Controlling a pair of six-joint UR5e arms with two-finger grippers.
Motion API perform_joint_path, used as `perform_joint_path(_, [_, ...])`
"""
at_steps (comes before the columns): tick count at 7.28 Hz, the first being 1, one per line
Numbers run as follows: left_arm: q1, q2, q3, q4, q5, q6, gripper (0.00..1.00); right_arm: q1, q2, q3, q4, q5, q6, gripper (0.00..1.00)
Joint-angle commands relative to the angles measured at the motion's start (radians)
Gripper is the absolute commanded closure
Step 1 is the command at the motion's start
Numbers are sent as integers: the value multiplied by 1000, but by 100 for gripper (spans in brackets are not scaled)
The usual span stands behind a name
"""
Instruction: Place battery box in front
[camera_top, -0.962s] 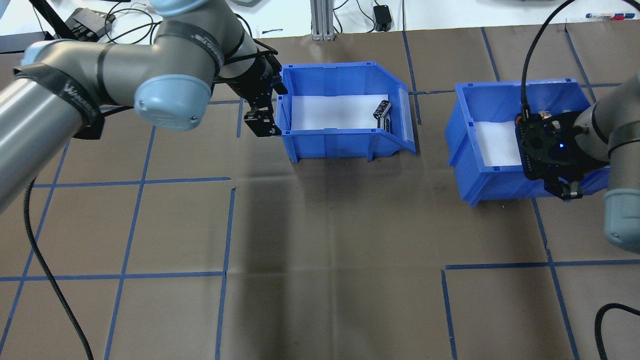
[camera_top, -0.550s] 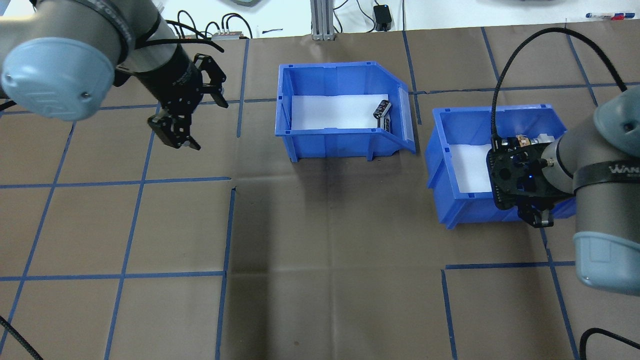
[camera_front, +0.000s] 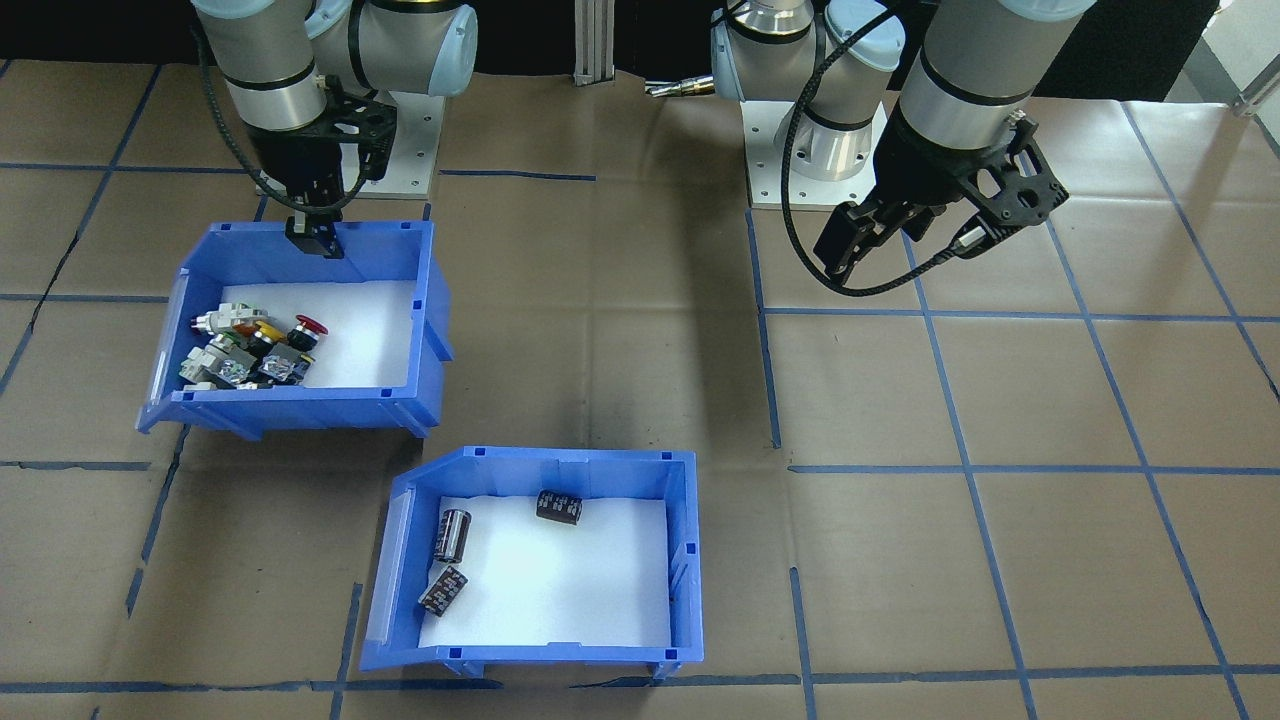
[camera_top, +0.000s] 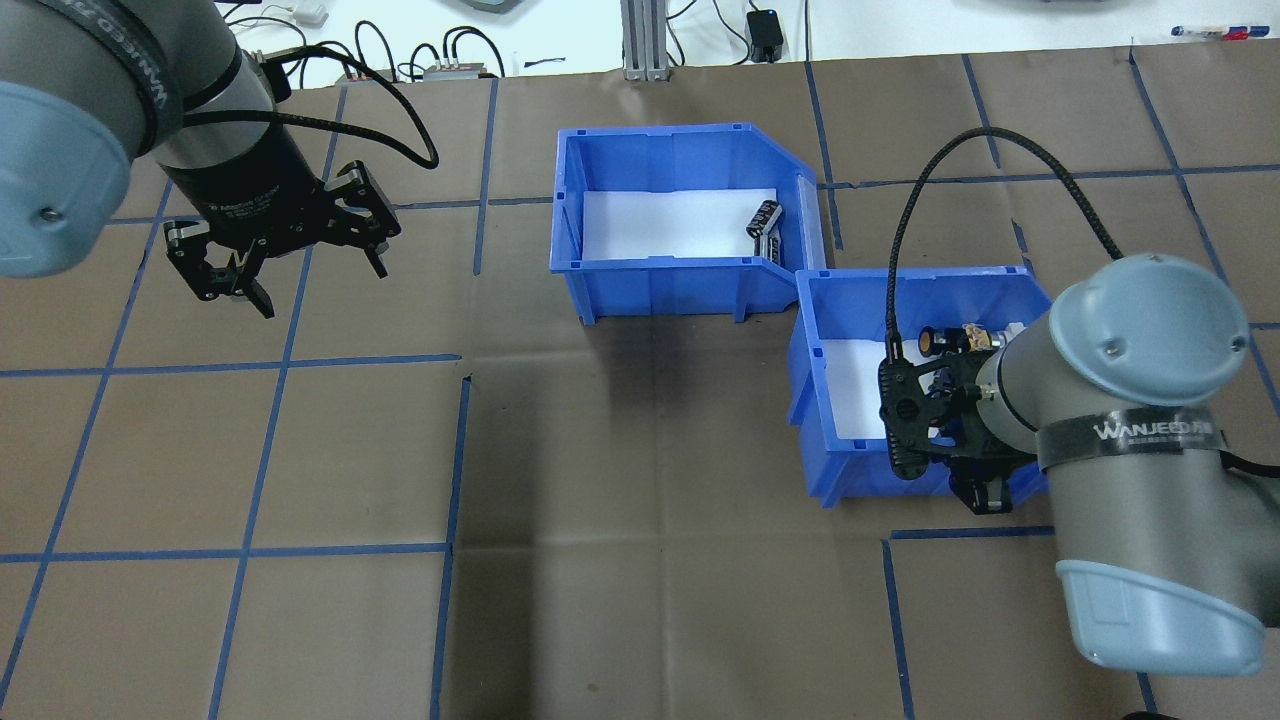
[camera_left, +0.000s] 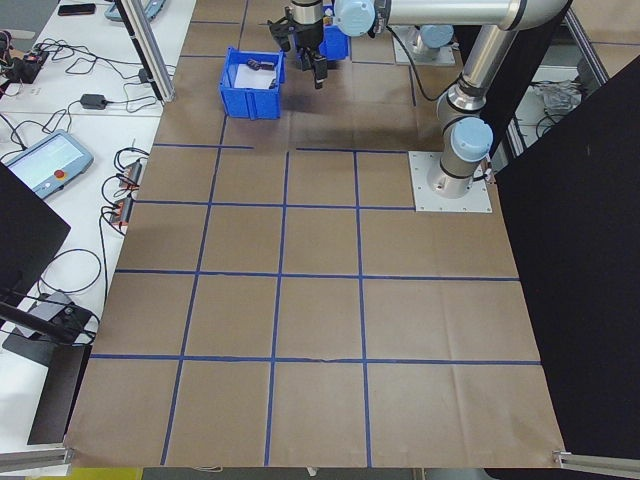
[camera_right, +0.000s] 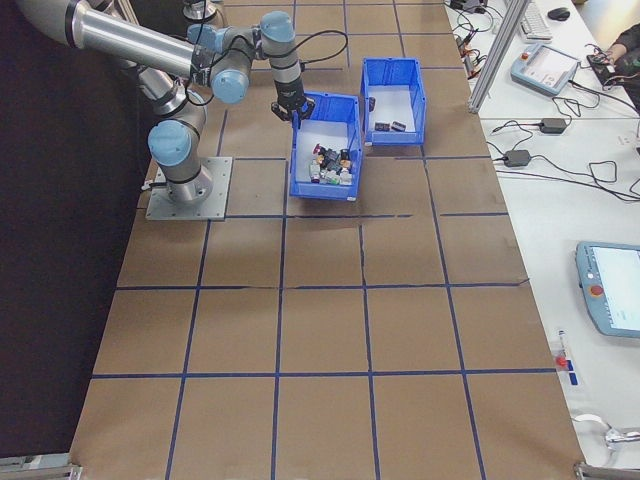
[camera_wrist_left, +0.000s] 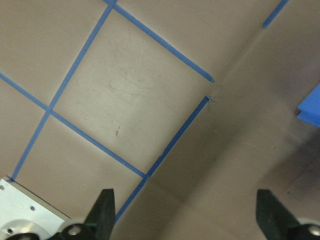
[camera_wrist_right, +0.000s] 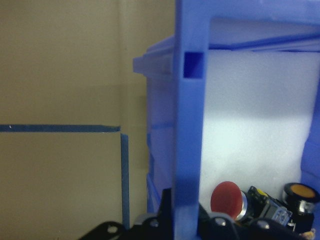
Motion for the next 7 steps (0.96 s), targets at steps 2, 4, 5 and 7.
perform_joint_path(2, [-4, 45, -8, 40, 3, 357, 0, 154, 10, 7, -3, 0, 109, 99])
perform_joint_path(4, [-6, 75, -26, 38, -8, 363, 0, 275, 47, 7, -62, -12, 213, 99])
perform_joint_path(5, [-6, 61, -26, 49, -1, 365, 0, 337, 79, 5, -94, -43, 296, 99])
perform_joint_path(7, [-8, 59, -26, 52, -8, 354, 0, 458, 167, -1, -206, -80, 437, 99])
